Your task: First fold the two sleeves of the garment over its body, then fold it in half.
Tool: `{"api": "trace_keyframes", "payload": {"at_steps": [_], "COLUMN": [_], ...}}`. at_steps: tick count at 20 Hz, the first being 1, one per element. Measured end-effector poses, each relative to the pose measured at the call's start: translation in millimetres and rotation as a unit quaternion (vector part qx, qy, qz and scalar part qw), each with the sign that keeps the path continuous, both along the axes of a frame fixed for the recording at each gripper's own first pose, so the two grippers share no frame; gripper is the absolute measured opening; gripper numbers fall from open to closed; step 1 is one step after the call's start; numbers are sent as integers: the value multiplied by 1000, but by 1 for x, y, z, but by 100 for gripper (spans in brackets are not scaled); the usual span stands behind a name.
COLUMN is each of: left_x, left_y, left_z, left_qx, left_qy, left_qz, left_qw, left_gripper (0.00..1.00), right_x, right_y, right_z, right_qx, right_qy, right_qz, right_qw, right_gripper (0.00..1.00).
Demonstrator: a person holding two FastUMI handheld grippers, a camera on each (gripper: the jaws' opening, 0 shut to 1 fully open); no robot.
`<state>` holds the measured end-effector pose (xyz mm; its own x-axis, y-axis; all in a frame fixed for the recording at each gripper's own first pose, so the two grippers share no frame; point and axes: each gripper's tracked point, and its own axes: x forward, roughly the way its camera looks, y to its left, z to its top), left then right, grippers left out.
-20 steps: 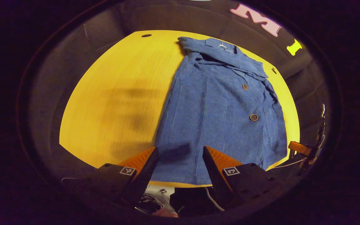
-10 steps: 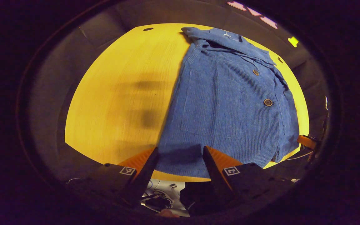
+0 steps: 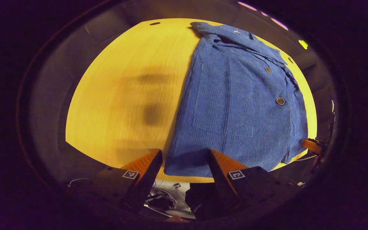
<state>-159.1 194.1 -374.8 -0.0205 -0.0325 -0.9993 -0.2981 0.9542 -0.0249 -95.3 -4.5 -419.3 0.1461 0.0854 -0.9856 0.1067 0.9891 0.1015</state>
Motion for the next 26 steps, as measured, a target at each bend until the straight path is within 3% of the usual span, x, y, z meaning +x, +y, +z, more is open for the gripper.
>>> {"api": "trace_keyframes", "payload": {"at_steps": [1,2,8,12,13,15,16,18,19,20,21,22,24,26], "left_x": [0,0,4,7,8,8,9,8,7,5,5,5,8,1], "left_y": [-4,-5,-16,-23,-25,-28,-28,-27,-27,-27,-28,-27,-28,-28], "left_z": [1,0,-1,-1,-1,-2,3,-3,-2,-1,-1,-3,-2,-2], "left_qx": [-2,0,6,4,4,5,3,0,0,0,1,3,8,2], "left_qy": [2,5,17,24,23,22,20,15,14,13,12,12,3,11], "left_qz": [-4,-9,-45,-40,-38,-41,-46,-43,-43,-51,-65,-70,-39,-35], "left_qw": [1000,1000,999,999,999,999,999,999,999,999,998,997,999,999], "left_gripper": [84,84,84,82,80,66,66,51,44,44,44,44,44,44], "right_x": [-2,-4,-5,-4,-4,-3,-3,-2,0,0,0,1,4,4], "right_y": [0,0,3,12,13,17,17,20,22,23,25,32,36,36], "right_z": [-2,-3,-3,-2,-2,-1,-3,-2,-1,-2,-2,-3,-2,-2], "right_qx": [0,2,-1,1,0,2,1,5,7,6,6,18,18,19], "right_qy": [3,6,12,15,15,18,20,23,22,24,25,22,18,17], "right_qz": [-1,-3,-7,8,9,11,13,10,4,7,14,15,1,14], "right_qw": [1000,1000,1000,1000,1000,1000,1000,1000,1000,1000,1000,999,1000,1000], "right_gripper": [87,96,97,100,93,92,89,86,68,50,66,53,21,22]}}
